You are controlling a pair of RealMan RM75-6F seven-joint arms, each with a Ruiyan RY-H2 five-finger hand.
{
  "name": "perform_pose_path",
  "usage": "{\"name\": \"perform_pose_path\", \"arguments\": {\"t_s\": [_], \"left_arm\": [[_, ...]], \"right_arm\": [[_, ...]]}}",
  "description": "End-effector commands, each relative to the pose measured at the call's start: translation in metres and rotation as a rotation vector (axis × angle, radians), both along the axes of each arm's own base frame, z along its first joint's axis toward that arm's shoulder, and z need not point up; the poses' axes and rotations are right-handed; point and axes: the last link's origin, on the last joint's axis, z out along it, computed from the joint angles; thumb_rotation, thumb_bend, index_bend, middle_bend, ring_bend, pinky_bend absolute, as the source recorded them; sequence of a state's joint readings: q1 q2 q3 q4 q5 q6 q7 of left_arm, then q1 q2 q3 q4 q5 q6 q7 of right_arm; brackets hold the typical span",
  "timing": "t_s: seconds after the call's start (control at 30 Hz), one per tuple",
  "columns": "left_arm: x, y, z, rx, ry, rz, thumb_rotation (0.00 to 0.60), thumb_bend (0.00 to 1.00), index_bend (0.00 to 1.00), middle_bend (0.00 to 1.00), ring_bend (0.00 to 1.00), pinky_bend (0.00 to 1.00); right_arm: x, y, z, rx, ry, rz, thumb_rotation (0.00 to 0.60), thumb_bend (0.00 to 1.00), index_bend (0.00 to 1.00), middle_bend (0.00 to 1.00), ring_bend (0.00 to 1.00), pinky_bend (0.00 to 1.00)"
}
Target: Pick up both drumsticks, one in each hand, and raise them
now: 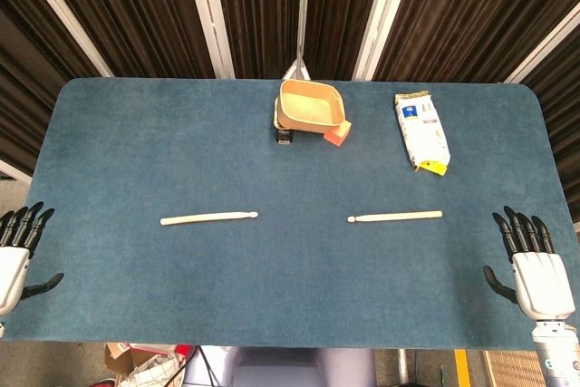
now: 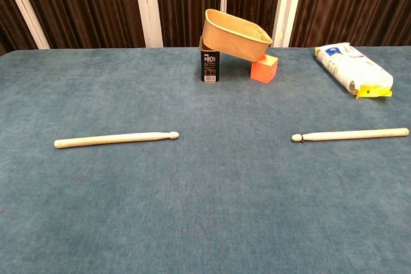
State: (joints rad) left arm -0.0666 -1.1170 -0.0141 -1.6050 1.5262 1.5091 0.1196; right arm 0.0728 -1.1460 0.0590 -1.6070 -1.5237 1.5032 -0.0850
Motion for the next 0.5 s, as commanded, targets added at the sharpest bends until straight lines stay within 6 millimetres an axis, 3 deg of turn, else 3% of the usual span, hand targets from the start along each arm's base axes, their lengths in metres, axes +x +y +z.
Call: {"name": "perform_pose_path", "arguments": {"t_s": [0.03,0.5], "left_arm": [[-0.0001,0.0005,0.0003,-0.001,-0.002,0.002,0.6,0.0,0.0,0.0,0.0,0.0],[0.0002,0.0001,-0.0006,-0.008,-0.002,0.017,0.6,0.0,0.0,0.0,0.0,0.0]], "right_arm": [[0.0,-0.0002,-0.0005,0.002,-0.001,-0.002,0.6,0.35,0.0,0.0,0.0,0.0],[0.0001,0.0008,0.0005,-0.001,-0.012,-0.002,0.6,0.35,0.0,0.0,0.0,0.0]]}}
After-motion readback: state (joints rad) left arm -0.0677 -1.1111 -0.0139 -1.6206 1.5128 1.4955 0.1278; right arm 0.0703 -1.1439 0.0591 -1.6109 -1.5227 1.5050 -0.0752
